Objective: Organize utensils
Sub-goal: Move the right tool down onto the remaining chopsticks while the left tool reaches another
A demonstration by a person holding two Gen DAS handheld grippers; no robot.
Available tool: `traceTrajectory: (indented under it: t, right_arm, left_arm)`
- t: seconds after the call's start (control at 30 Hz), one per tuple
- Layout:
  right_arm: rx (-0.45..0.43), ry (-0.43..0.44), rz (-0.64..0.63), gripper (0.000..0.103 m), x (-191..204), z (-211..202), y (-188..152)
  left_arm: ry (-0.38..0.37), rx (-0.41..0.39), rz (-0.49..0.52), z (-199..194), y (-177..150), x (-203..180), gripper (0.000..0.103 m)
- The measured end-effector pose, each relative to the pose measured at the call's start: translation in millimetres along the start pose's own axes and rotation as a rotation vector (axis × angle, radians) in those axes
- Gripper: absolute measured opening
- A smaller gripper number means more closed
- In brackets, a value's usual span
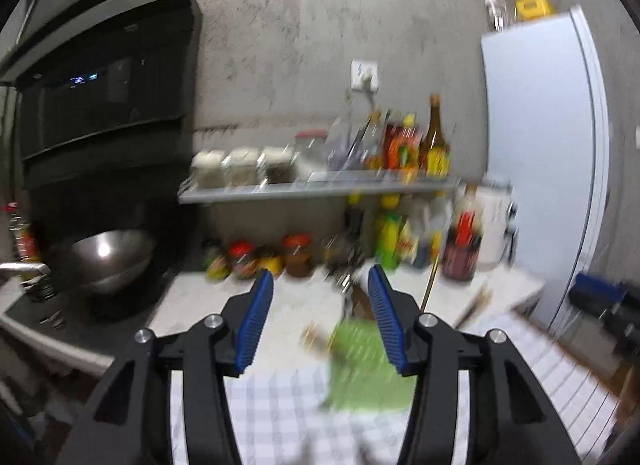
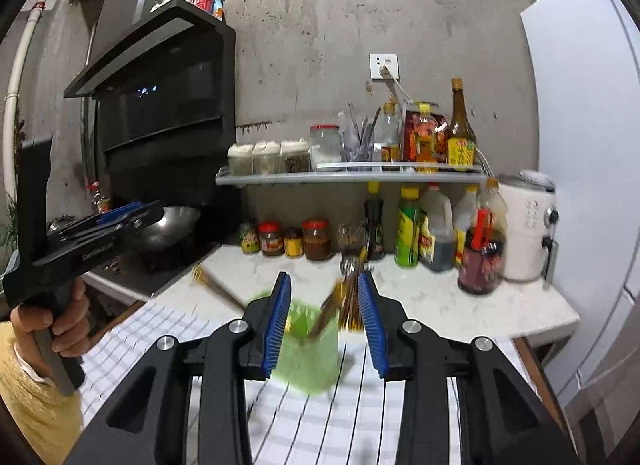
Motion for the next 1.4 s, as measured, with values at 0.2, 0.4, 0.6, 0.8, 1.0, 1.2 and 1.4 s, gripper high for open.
traceTrajectory:
  t: [0.2, 0.4, 0.6, 0.8, 1.0, 1.2, 1.4]
  right_arm:
    - [0.166, 0.022, 0.014, 0.037, 18.1, -24.3, -99.2]
    - [0.315, 0.049, 0.021, 0.037, 47.7, -28.4, -176.3]
    - [0.417, 0.096, 0.008, 0.037, 81.5, -20.9, -218.8]
    - [0.51, 0.172, -0.017, 0.02, 115.7, -3.7, -248.8]
    - [0.548, 0.186, -0.01, 0.016, 122.2, 11.2, -259.4]
    - [0.567, 0.18, -0.018, 0.014, 118.6, 21.6, -263.6]
    - [0.557, 0.137, -0.022, 0.008, 110.4, 26.1, -263.2]
  left_arm:
    - [0.037, 0.233, 0.065, -36.0, -122.2, 15.3, 0.049]
    - [0.031, 0.451, 0.059, -59.0, -226.0, 17.7, 0.049]
    - [-0.021, 0.53, 0.015, -67.5, -262.9, 10.1, 0.049]
    - [-0.084, 0.572, 0.046, -69.2, -279.8, -10.3, 0.049]
    - [-0.11, 0.583, 0.037, -64.7, -280.9, -18.0, 0.049]
    - [-0.123, 0.59, 0.027, -58.4, -278.1, -19.8, 0.049]
    - [-0.194, 0.611, 0.027, -51.6, -274.7, -38.7, 0.049]
Point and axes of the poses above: each gripper's, at about its wrist camera, not at the fingertips, and z roughly the way its jaws point, x to its left, y to its top, the point moved 6 cm from there along z, roughly the way its jaws point, and after that the axes turned 5 degrees about y, right-handed, at the moved point
